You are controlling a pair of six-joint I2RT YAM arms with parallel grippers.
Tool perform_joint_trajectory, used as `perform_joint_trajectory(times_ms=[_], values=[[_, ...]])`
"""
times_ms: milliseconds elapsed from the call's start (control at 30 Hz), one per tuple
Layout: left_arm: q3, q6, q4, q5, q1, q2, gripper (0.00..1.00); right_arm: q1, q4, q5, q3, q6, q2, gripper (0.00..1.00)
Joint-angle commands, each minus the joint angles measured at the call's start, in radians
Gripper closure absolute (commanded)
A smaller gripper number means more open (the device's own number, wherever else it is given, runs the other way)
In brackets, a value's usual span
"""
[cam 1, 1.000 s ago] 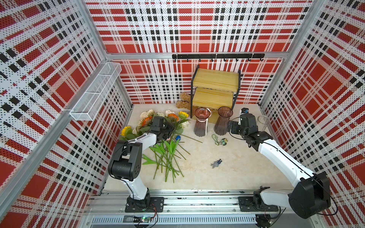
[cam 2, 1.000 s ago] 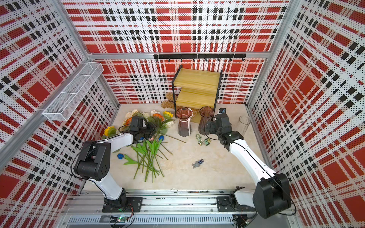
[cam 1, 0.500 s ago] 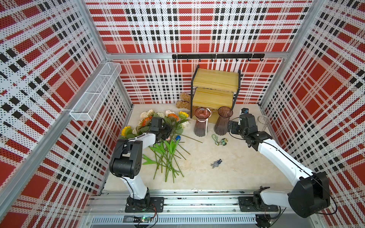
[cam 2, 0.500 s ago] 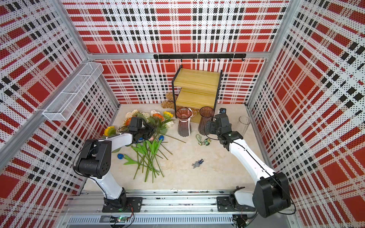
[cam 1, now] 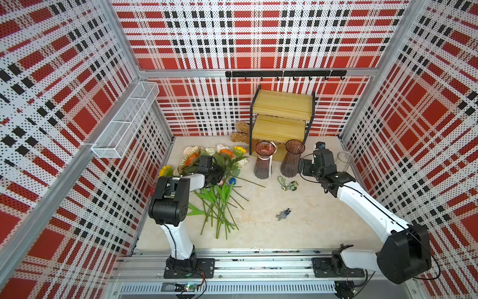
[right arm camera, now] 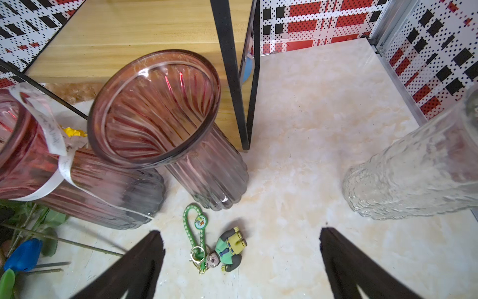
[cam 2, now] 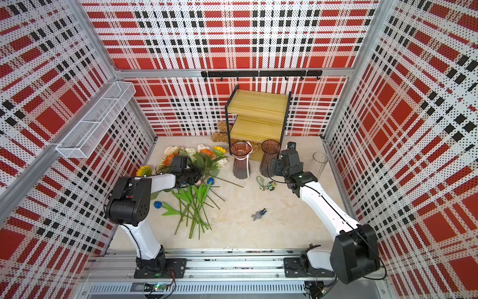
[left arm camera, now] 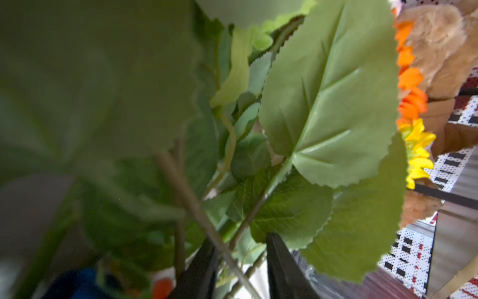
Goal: Arrange the flowers in different vases according to their variety
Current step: Pick up the flower at the center of the board.
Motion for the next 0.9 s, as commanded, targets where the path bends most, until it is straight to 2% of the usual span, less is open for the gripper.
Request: perform_joint_trajectory(times_ms=[0,367,667,867], values=[[0.012,-0.005,0.002,-0.018,0.008,0.031,0.7,0.002,-0.006,0.024,0.024,-0.019,-0.003,0.0],[0.018,0.006,-0.018,-0.049,0.011,-0.026,0.99,0.002,-0.018,0.019,0.048,-0.032,0.001,0.0],[0.095,0.062,-0.107,-0.089,-0.004,-0.158,1.0,0.01,-0.058,-0.052,0.094,-0.029,-0.008,0.0],[0.169,0.128,-0.222,-0.113,-0.022,-0.244,1.0,0.068,-0.102,-0.182,0.168,-0.056,0.004,0.0]])
